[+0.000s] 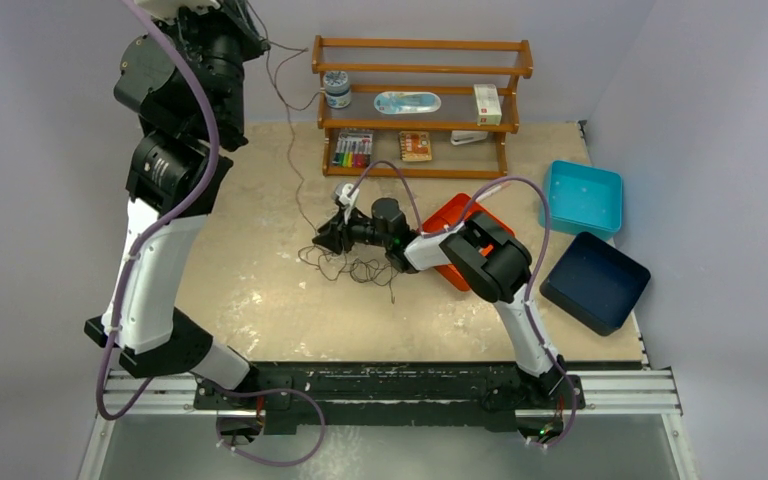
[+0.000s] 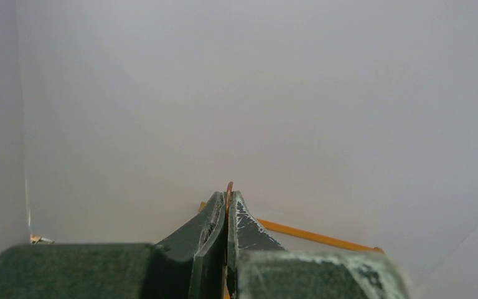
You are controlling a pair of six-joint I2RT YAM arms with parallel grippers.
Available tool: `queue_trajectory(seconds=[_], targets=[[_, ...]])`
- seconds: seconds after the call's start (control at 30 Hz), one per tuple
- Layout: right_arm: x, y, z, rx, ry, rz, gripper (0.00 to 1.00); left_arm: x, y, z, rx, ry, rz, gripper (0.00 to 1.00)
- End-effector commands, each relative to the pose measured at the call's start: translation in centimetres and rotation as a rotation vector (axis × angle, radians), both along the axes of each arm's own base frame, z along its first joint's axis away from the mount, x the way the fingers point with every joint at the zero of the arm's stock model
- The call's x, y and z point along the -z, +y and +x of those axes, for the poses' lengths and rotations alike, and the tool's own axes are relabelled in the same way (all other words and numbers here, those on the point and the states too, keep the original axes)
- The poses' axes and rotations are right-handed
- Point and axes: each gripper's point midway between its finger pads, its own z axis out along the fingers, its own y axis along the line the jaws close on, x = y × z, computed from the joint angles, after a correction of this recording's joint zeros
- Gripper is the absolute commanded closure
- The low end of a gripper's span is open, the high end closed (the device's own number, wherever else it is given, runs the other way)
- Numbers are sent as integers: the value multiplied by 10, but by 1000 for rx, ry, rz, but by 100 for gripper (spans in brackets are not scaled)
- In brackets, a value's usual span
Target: Untangle the cables
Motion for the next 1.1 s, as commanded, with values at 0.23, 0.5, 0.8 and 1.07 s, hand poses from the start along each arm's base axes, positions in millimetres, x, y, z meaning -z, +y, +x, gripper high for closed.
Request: queue_trajectory(seconds=[0.23,0.5,0.8,1.07], targets=[[25,-2,-15,-1,28,6,56,-72,8,-23,13,-273,-27,100],[17,-8,-24,0,36,24,53,-71,5,-20,9,-281,-2,100],[-66,-31,-52,-45,-71,106,44,-46,14,-22,-26,-212,22,100],[-129,-57,-74,-14,-96,176,40,-29,11,-24,8,-172,19,100]])
